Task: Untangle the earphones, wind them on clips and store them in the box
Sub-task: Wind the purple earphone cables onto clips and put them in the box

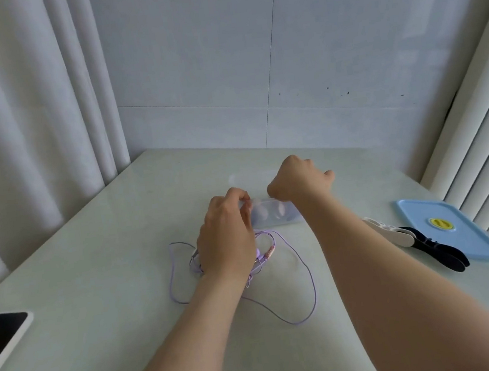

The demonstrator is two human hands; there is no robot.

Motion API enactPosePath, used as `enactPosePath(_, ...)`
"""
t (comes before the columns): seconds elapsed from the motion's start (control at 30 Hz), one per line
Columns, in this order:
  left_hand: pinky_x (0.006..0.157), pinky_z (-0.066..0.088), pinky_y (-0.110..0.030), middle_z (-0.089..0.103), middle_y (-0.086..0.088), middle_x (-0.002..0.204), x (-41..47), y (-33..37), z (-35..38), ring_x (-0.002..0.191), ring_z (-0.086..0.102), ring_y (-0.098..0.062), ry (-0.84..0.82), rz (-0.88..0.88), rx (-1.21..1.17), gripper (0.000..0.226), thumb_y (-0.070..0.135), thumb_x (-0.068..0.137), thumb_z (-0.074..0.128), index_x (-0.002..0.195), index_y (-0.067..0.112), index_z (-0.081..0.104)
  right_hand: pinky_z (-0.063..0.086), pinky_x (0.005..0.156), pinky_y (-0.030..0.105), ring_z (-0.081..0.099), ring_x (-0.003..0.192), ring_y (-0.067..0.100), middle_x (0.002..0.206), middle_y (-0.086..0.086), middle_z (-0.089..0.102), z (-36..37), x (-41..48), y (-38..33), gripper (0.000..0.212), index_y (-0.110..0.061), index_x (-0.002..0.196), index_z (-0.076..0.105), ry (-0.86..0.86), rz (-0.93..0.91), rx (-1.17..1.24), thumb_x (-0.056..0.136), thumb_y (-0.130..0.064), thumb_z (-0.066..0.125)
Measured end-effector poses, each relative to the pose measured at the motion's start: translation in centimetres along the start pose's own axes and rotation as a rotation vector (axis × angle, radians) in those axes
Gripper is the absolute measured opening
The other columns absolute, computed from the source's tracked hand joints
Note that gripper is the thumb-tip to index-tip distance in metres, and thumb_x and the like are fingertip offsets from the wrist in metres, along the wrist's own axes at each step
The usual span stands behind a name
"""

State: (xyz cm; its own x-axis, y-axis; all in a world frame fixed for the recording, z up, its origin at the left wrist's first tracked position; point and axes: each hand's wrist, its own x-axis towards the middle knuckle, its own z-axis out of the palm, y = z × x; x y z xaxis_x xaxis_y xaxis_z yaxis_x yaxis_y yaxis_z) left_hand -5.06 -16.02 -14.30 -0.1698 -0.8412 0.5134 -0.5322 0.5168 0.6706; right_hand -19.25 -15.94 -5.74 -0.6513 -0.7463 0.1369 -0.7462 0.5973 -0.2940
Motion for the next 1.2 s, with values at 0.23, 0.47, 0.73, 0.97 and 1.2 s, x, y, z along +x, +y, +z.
enactPosePath(0.23, 0.069, 0.049, -0.038, 0.065, 0.003, 0.111, 0.3, 0.2, -0.3, 0.091, 0.066, -0.026, 0.034, -0.001, 0.007, 0.015, 0.033, 0.105, 0.059, 0.117, 0.031, 0.067, 0.026, 0.095, 0.044, 0.041, 0.118, 0.037, 0.113, 0.010, 0.047, 0.7, -1.0, 0.4, 0.019, -0.016, 0.079, 0.041, -0.059, -0.093, -0.079, 0.095, -0.025, 0.043)
enactPosePath(0.47, 0.077, 0.054, -0.040, 0.071, 0.007, 0.099, 0.8, 0.4, -1.4, 0.090, 0.068, -0.027, 0.187, -0.115, -0.182, 0.018, 0.013, 0.094, 0.060, 0.109, 0.023, 0.063, 0.046, 0.073, 0.040, 0.056, 0.092, 0.034, 0.106, 0.008, 0.058, 1.1, -5.8, 1.7, 0.015, -0.015, 0.107, 0.058, 0.372, -0.425, 0.166, 0.094, -0.016, 0.050)
enactPosePath(0.73, 0.079, 0.055, -0.035, 0.074, 0.001, 0.082, 0.2, 0.8, -3.4, 0.088, 0.068, -0.029, 0.070, -0.235, -0.199, 0.044, -0.008, 0.077, 0.045, 0.070, 0.027, 0.071, 0.055, 0.084, 0.040, 0.065, 0.108, 0.035, 0.127, 0.005, 0.066, 2.7, -9.8, 5.3, 0.031, -0.032, 0.125, 0.069, -0.042, -0.464, 0.037, 0.099, -0.031, 0.052)
enactPosePath(0.97, 0.086, 0.059, -0.029, 0.076, 0.008, 0.080, -0.1, 0.8, -3.9, 0.085, 0.073, -0.014, -0.078, -0.061, -0.195, 0.051, -0.013, 0.077, 0.043, 0.074, 0.026, 0.076, 0.041, 0.062, 0.012, 0.061, 0.068, -0.002, 0.061, -0.021, 0.066, 2.3, -9.7, 7.4, 0.018, -0.020, 0.097, 0.077, 0.204, -0.340, 0.469, 0.101, -0.021, 0.060)
enactPosePath(1.2, 0.074, 0.056, -0.037, 0.067, 0.010, 0.068, -0.9, 1.6, -3.7, 0.075, 0.064, -0.021, -0.465, 0.161, -0.003, 0.049, 0.058, 0.095, 0.041, 0.075, 0.022, 0.068, 0.039, 0.054, 0.025, 0.049, 0.054, 0.009, 0.066, -0.010, 0.068, 0.3, -9.3, 9.3, 0.022, -0.021, 0.090, 0.074, 0.126, -0.170, 0.850, 0.101, -0.022, 0.055)
